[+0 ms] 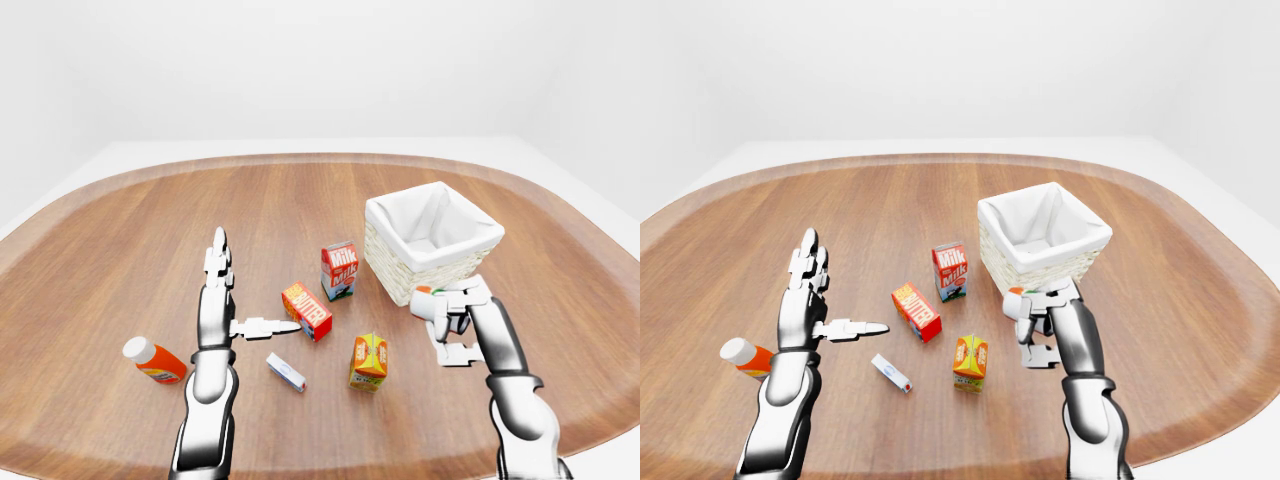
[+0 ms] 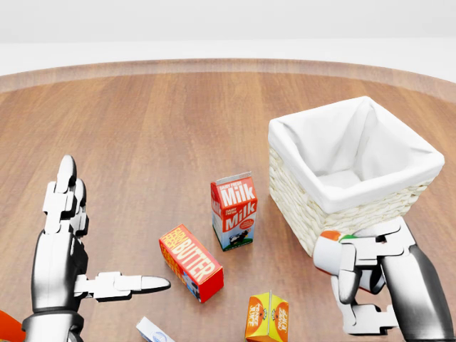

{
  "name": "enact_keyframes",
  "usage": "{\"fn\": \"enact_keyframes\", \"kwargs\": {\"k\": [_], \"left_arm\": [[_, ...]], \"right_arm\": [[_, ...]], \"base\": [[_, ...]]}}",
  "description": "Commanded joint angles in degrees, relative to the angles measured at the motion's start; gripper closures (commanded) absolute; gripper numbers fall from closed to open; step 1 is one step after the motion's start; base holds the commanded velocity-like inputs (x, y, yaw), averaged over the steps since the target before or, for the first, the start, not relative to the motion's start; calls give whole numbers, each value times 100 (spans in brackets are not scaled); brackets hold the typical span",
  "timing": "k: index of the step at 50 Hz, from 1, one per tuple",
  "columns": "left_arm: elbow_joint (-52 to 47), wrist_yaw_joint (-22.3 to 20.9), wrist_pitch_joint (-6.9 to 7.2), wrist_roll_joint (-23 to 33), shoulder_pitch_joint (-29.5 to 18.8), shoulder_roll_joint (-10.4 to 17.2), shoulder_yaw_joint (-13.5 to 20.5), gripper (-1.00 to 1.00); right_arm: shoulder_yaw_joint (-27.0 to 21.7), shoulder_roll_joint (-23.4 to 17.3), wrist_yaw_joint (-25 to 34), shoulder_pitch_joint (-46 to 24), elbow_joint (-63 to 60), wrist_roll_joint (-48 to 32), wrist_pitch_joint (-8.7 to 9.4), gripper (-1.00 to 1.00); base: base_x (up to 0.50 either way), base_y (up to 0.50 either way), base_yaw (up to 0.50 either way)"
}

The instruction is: Pick up the alphabet soup and the tomato sauce, and put them in the basket.

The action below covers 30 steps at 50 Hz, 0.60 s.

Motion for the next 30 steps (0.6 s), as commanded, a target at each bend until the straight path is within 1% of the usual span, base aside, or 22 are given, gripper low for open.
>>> {"fn": "enact_keyframes", "kwargs": {"k": [1,3,4,6,7,9,10,13,14,17,21,26,28,29,30], "left_arm": [[105,-24,0,-18,-21,10,9,-100],[91,-26,0,-18,-23,10,9,-100],[72,-28,0,-15,-8,7,3,-100],[70,-29,0,-15,-7,7,2,-100],[74,-28,0,-12,-8,6,0,-100],[74,-29,0,-12,-2,6,-2,-100],[81,-31,0,-13,0,8,0,-100],[35,-32,0,-7,10,2,-9,-100],[71,-35,0,-15,-5,8,1,-100],[87,-35,0,-14,0,7,-1,-100],[17,-33,0,2,15,-4,-22,-100],[70,-30,0,-4,-4,3,-16,-100],[99,-32,0,-11,3,6,-10,-100],[69,-36,0,-9,9,5,-12,-100],[84,-37,0,-10,6,5,-11,-100]], "right_arm": [[-94,-272,-131,-780,212,15,0,100],[-97,-317,-149,-878,268,19,12,100],[-101,-358,-161,-992,341,19,79,100],[-92,-409,-185,-1108,397,18,153,100],[-89,-449,-194,-1238,476,10,229,100],[-76,-491,-239,-1304,542,-3,247,100],[-73,-548,-270,-1476,661,-20,319,100],[-46,-630,-359,-1648,820,-44,377,100],[-39,-657,-378,-1746,874,-53,435,100],[-20,-715,-434,-1863,984,-63,464,100],[0,-800,-452,-2081,1075,-93,581,100],[7,-950,-473,-2505,1239,-146,793,100],[25,-970,-532,-2539,1299,-161,751,100],[25,-982,-476,-2616,1243,-165,864,100],[30,-1019,-479,-2753,1324,-178,921,100]], "base": [[0,0,0],[0,0,0],[0,0,0],[0,0,0],[0,0,0],[0,0,0],[0,0,0],[0,0,0],[0,0,0],[0,0,0],[0,0,0],[0,0,0],[0,0,0],[0,0,0],[0,0,0]]}}
